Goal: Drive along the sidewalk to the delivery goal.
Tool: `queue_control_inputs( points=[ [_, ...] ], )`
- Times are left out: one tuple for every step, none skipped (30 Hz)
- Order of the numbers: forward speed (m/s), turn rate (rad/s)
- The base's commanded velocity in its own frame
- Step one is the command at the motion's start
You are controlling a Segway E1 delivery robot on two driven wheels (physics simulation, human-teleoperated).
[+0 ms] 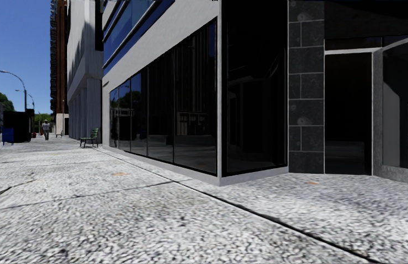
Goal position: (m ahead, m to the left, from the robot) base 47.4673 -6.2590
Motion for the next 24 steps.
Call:
queue_control_inputs(
  points=[
    [2.00, 0.62],
    [2.00, 0.62],
    [2.00, 0.62],
    [2.00, 0.62],
    [2.00, 0.62],
    [2.00, 0.62],
    [2.00, 0.62],
    [2.00, 0.62],
    [2.00, 0.62],
    [2.00, 0.62],
    [2.00, 0.62],
    [2.00, 0.62],
    [2.00, 0.62],
    [2.00, 0.62],
    [2.00, 0.62],
    [2.00, 0.62],
    [2.00, 0.62],
    [2.00, 0.62],
    [2.00, 0.62],
    [2.00, 0.62],
    [2.00, 0.62],
    [2.00, 0.62],
    [2.00, 0.62],
    [2.00, 0.62]
  ],
)
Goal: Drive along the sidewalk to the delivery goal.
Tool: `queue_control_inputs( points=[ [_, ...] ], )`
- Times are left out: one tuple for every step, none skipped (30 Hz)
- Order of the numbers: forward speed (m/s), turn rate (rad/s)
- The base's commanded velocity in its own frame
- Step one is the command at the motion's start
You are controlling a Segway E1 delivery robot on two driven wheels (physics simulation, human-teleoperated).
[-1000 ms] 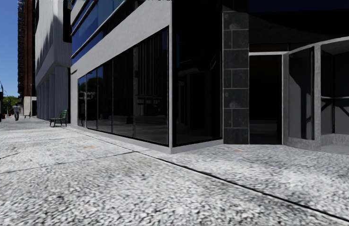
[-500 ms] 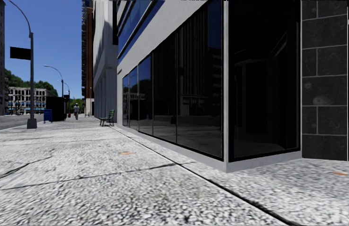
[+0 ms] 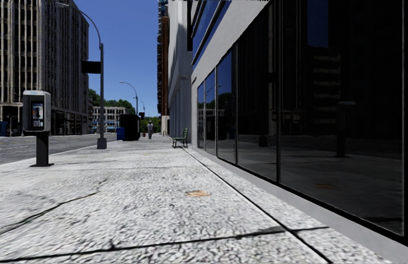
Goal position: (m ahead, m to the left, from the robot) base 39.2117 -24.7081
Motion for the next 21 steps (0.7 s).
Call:
queue_control_inputs(
  points=[
    [2.00, 0.62],
    [2.00, 0.62],
    [2.00, 0.62],
    [2.00, 0.62],
    [2.00, 0.60],
    [2.00, 0.55],
    [2.00, 0.40],
    [2.00, 0.00],
    [2.00, 0.00],
    [2.00, 0.00],
    [2.00, 0.00],
    [2.00, 0.00],
    [2.00, 0.00],
    [2.00, 0.00],
    [2.00, 0.00],
    [2.00, 0.00],
    [2.00, 0.00],
    [2.00, 0.00],
    [2.00, 0.00],
    [2.00, 0.00],
    [2.00, 0.00]
  ],
)
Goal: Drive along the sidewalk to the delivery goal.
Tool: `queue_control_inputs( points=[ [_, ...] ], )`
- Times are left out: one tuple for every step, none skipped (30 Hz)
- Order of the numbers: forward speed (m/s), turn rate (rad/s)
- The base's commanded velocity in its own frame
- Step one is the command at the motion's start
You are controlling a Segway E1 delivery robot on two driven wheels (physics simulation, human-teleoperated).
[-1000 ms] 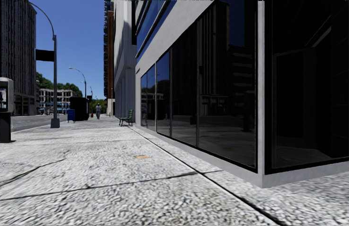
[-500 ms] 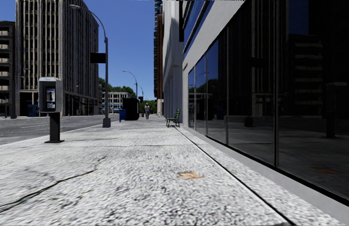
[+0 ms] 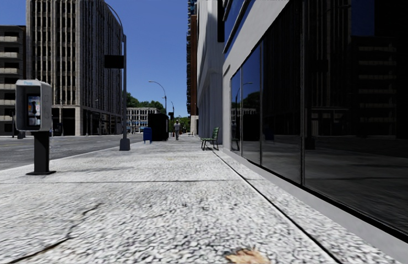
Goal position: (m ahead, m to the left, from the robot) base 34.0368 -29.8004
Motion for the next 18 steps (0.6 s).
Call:
queue_control_inputs(
  points=[
    [2.00, 0.00],
    [2.00, 0.00],
    [2.00, 0.00],
    [2.00, 0.00],
    [2.00, 0.00],
    [2.00, 0.04],
    [2.00, 0.10],
    [2.00, 0.10],
    [2.00, 0.14],
    [2.00, 0.17],
    [2.00, 0.20],
    [2.00, 0.24],
    [2.00, 0.24],
    [2.00, 0.25],
    [2.00, 0.25],
    [2.00, 0.25],
    [2.00, 0.25],
    [2.00, 0.25]
  ],
)
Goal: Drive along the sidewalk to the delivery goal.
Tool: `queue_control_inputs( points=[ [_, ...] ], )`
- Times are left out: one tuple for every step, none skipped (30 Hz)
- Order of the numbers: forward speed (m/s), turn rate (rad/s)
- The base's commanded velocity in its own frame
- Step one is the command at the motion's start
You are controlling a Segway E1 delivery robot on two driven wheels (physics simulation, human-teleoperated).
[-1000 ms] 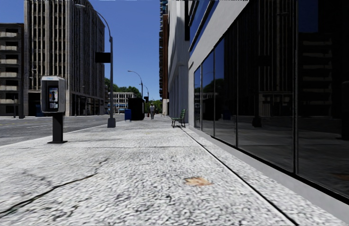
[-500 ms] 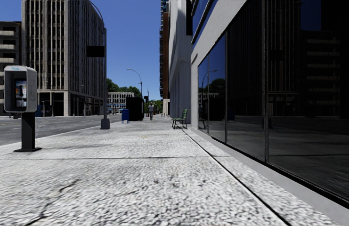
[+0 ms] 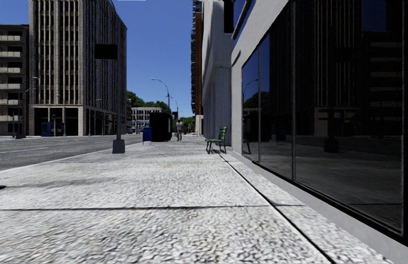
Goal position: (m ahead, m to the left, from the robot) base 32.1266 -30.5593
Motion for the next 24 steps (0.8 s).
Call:
queue_control_inputs(
  points=[
    [2.00, 0.25],
    [2.00, 0.26],
    [2.00, 0.27],
    [2.00, 0.29],
    [2.00, 0.30],
    [2.00, 0.30],
    [2.00, 0.31],
    [2.00, 0.31],
    [2.00, 0.31],
    [2.00, 0.31],
    [2.00, 0.31],
    [2.00, 0.25],
    [2.00, 0.15],
    [2.00, 0.00],
    [2.00, 0.00],
    [2.00, 0.00],
    [2.00, 0.00],
    [2.00, 0.00],
    [2.00, 0.00],
    [2.00, 0.00],
    [2.00, 0.00],
    [2.00, 0.00],
    [2.00, 0.00],
    [2.00, 0.00]
  ],
)
